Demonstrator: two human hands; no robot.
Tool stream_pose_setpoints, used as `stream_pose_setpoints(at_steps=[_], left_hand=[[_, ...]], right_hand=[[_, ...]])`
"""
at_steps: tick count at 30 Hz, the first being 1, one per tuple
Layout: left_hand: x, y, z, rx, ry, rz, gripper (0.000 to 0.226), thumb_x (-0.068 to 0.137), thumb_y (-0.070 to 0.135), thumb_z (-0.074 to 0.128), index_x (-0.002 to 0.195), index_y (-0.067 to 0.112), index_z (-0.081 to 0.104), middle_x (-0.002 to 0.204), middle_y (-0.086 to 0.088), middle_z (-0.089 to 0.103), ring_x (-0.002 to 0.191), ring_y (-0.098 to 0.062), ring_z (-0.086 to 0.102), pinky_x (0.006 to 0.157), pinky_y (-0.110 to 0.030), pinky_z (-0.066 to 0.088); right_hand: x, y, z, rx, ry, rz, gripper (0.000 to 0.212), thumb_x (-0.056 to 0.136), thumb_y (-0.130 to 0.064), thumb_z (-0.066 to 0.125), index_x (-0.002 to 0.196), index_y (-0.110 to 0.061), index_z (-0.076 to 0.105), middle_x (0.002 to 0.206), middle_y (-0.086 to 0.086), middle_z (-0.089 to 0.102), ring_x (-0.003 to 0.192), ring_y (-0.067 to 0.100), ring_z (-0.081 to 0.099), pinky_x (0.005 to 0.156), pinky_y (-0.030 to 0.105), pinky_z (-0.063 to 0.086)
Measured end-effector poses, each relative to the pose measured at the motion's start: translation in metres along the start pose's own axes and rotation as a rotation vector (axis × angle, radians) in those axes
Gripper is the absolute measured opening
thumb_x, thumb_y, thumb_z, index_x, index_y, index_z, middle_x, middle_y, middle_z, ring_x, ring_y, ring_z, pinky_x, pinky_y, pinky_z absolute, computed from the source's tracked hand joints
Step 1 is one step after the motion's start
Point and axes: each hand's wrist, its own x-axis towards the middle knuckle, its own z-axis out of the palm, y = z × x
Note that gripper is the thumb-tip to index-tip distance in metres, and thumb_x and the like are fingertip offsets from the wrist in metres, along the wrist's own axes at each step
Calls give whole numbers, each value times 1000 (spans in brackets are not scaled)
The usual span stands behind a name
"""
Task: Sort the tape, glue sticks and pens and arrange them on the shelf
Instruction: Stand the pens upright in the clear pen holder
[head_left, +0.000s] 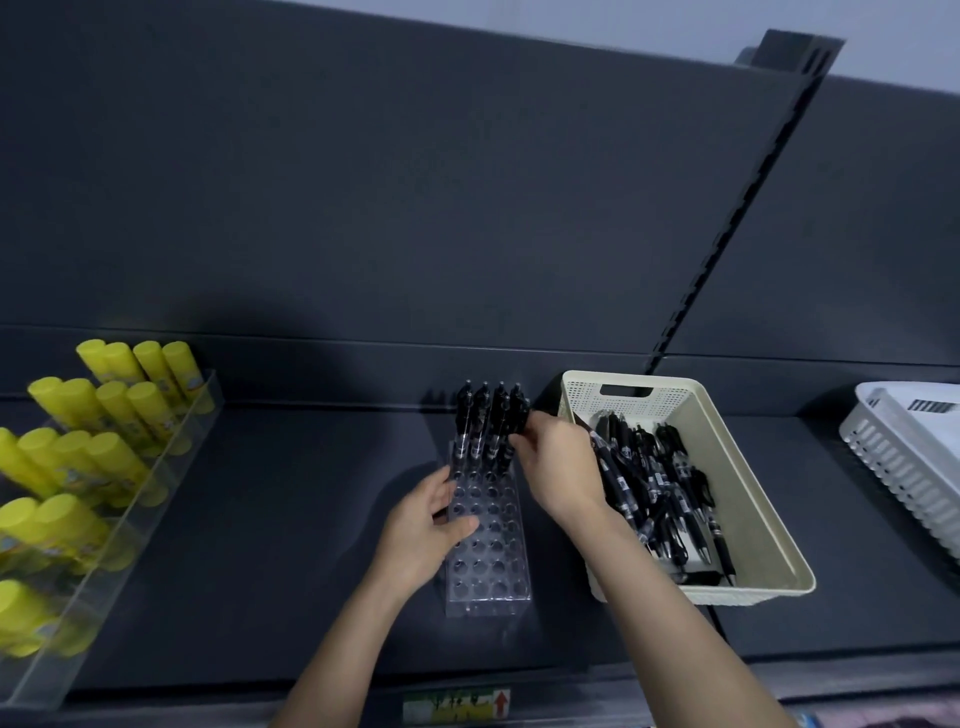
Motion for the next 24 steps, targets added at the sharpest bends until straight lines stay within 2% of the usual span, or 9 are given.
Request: stream_pose_setpoints(at_steps=[3, 7, 13, 17, 19, 22, 24], left_hand=[[0, 1, 1, 5, 0, -2, 78, 81, 7, 73, 147, 15, 33, 139, -1, 51, 118, -1, 47, 102, -22, 40], [-1, 2, 1, 11, 4, -10, 77, 81, 7, 73, 146, 16, 34, 135, 2, 53, 115, 0, 48, 106, -29, 41], [0, 2, 0, 13, 2, -10, 75, 81, 6, 74, 145, 16, 36, 110, 20, 55, 103, 7, 52, 97, -20, 42], [0, 0, 0, 33, 14, -5, 74, 81, 8, 74, 144, 17, 36, 119, 9, 56, 107, 1, 52, 95, -19, 41], [-1, 1, 0, 54, 13, 9, 74, 81, 10, 75, 144, 18, 36, 120, 9, 56, 104, 3, 53, 91, -15, 41], [-1, 3, -2, 92, 42, 33, 72, 79, 13, 77, 141, 16, 41, 127, 2, 57, 103, 0, 54, 90, -17, 42], [-3, 4, -6, 148, 104, 66, 71, 77, 17, 79, 139, 15, 44, 129, 2, 54, 110, -7, 52, 97, -25, 43]], right_hand=[[-2, -2, 0, -26, 2, -36, 20, 90, -18, 59, 73, -11, 50, 78, 13, 64, 72, 32, 60, 58, 30, 36], [2, -2, -2, -41, -28, -24, 17, 90, -18, 57, 81, -4, 59, 81, 15, 66, 76, 33, 62, 59, 31, 40], [5, -3, -3, 7, -44, 55, 17, 89, -16, 58, 79, -3, 61, 75, 12, 65, 72, 31, 61, 58, 30, 43], [4, -5, 0, 70, -22, 126, 16, 89, -17, 60, 80, -5, 62, 69, 6, 60, 68, 26, 59, 59, 26, 40], [1, -6, 2, 86, -3, 140, 14, 89, -17, 60, 81, -5, 61, 72, 7, 62, 72, 28, 61, 60, 27, 42], [-4, -5, 4, 95, 19, 142, 11, 87, -17, 63, 91, -6, 63, 85, 10, 69, 82, 29, 64, 65, 27, 44], [-10, -4, 2, 114, 34, 166, 20, 86, -17, 66, 103, -9, 63, 96, 8, 70, 90, 25, 65, 76, 30, 50]])
